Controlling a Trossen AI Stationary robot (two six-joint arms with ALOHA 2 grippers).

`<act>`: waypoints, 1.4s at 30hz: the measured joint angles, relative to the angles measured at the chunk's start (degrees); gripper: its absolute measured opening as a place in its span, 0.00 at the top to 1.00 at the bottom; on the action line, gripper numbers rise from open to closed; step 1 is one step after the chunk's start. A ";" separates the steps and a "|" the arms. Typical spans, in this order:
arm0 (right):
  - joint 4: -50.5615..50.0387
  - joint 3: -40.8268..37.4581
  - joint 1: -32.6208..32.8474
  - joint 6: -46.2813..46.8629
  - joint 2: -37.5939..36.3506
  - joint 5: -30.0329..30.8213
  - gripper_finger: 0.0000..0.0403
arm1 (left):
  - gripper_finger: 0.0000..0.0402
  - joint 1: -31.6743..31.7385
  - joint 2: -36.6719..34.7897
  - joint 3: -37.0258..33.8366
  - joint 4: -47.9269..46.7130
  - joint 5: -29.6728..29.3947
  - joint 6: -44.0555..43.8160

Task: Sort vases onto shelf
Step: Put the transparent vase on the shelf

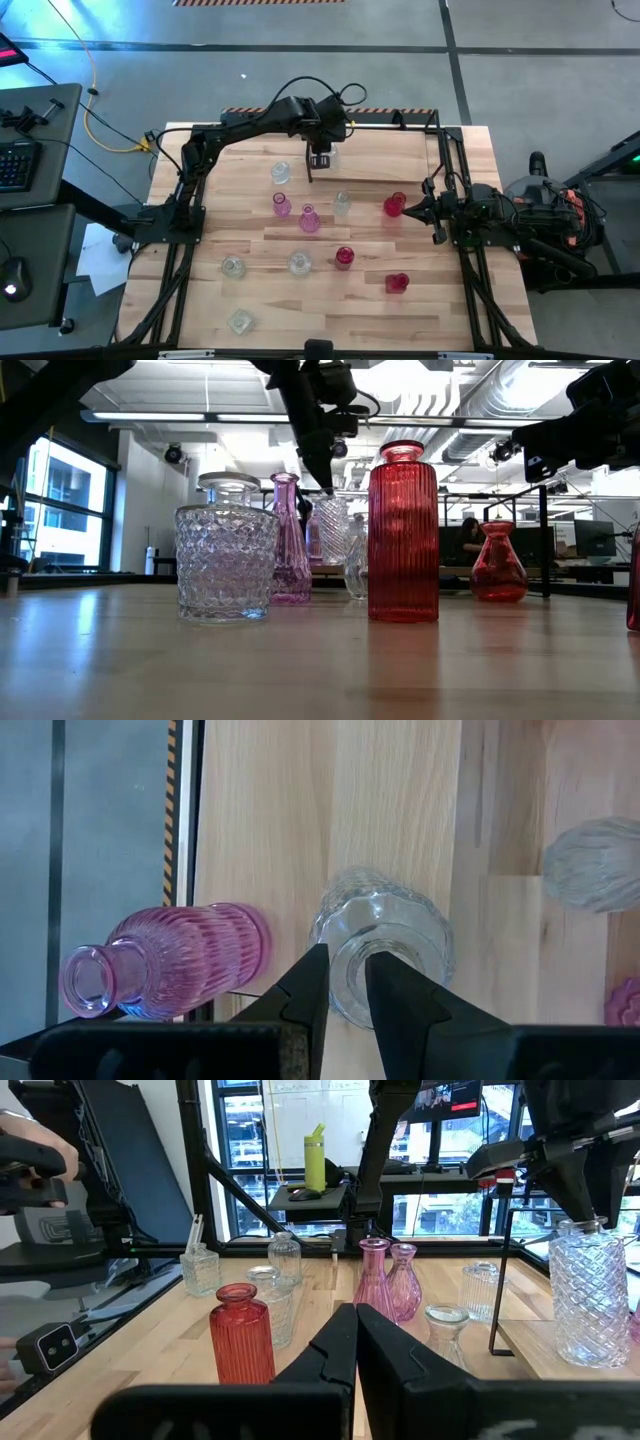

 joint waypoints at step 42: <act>0.00 0.00 0.00 0.00 0.00 0.00 1.00 | 0.85 1.07 -0.22 0.02 -2.38 0.28 -0.52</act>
